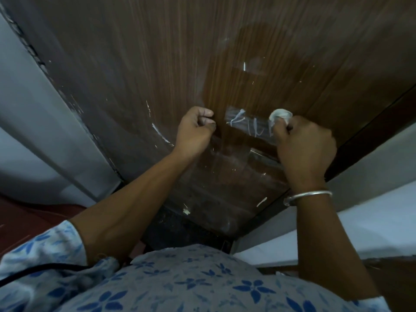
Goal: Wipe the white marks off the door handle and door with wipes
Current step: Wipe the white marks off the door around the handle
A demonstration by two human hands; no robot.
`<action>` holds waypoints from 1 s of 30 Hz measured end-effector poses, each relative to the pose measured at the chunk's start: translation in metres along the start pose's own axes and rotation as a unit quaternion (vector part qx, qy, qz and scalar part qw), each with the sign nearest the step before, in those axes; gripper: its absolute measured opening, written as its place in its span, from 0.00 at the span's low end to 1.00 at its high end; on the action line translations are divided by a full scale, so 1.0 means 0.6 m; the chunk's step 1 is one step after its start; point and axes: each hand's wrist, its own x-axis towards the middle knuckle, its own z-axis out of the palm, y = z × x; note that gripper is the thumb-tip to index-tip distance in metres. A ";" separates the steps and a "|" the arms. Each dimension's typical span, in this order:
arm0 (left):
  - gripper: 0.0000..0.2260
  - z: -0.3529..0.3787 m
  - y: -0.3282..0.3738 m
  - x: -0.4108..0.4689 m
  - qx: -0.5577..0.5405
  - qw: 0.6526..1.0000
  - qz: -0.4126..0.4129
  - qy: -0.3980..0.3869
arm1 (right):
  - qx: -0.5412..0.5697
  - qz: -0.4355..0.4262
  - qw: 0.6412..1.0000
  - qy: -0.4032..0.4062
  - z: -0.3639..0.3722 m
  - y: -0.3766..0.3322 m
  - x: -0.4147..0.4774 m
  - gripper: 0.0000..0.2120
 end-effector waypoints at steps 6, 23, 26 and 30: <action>0.08 0.028 0.005 -0.007 0.011 0.999 0.012 -0.030 | -0.028 -0.003 1.000 -0.005 -0.010 0.007 0.001 0.21; 0.08 0.033 -0.001 -0.004 0.014 0.999 0.004 -0.037 | -0.061 0.035 0.997 0.022 -0.007 0.015 -0.032 0.18; 0.08 0.037 -0.001 -0.005 0.011 0.999 0.012 -0.041 | -0.069 0.014 0.997 0.016 0.003 -0.004 -0.029 0.17; 0.08 0.042 -0.004 -0.005 0.009 0.999 0.012 -0.041 | -0.095 -0.016 0.995 -0.012 0.012 -0.023 -0.020 0.18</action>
